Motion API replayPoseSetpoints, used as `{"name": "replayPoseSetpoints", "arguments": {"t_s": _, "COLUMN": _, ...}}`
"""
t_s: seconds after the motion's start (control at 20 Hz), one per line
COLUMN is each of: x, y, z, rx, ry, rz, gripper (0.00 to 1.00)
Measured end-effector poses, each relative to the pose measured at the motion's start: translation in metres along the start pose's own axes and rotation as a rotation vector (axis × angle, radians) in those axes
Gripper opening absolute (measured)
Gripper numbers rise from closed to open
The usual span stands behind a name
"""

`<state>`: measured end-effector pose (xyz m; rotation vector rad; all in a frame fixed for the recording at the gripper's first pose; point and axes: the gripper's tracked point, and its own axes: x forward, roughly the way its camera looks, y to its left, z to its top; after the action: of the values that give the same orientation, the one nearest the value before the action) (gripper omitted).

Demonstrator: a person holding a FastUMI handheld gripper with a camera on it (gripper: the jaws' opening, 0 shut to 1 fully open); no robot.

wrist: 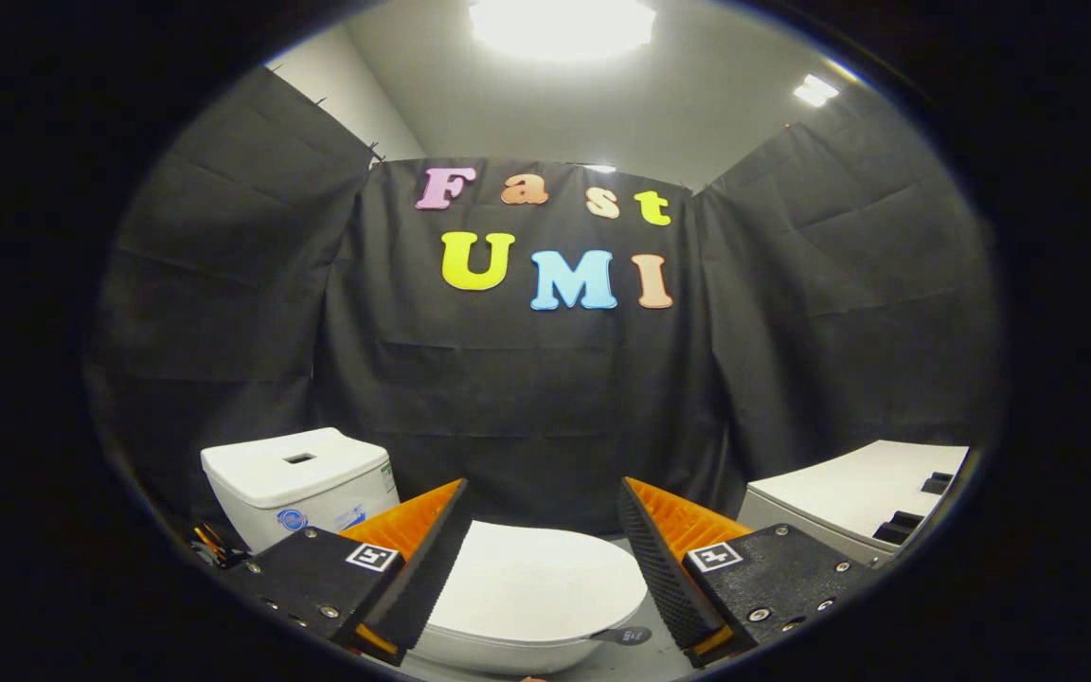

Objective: Open the toilet lid.

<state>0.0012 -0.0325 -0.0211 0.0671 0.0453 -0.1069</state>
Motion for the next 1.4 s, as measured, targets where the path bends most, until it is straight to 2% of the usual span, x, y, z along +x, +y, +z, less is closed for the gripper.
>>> {"name": "replayPoseSetpoints", "arguments": {"t_s": 0.25, "x": 0.009, "y": -0.032, "z": -0.026, "rx": 0.126, "ry": 0.041, "rz": -0.046, "gripper": 0.95}}
{"name": "replayPoseSetpoints", "arguments": {"t_s": 0.45, "x": 0.009, "y": -0.067, "z": -0.045, "rx": 0.346, "ry": 0.036, "rz": -0.122, "gripper": 0.94}}
{"name": "replayPoseSetpoints", "arguments": {"t_s": 0.6, "x": 0.013, "y": -0.083, "z": -0.076, "rx": 0.464, "ry": 0.055, "rz": -0.177, "gripper": 0.96}}
{"name": "replayPoseSetpoints", "arguments": {"t_s": 0.95, "x": 0.023, "y": -0.094, "z": -0.140, "rx": 0.722, "ry": 0.114, "rz": -0.213, "gripper": 0.96}}
{"name": "replayPoseSetpoints", "arguments": {"t_s": 1.4, "x": 0.014, "y": -0.118, "z": -0.227, "rx": 1.029, "ry": 0.183, "rz": -0.356, "gripper": 0.96}}
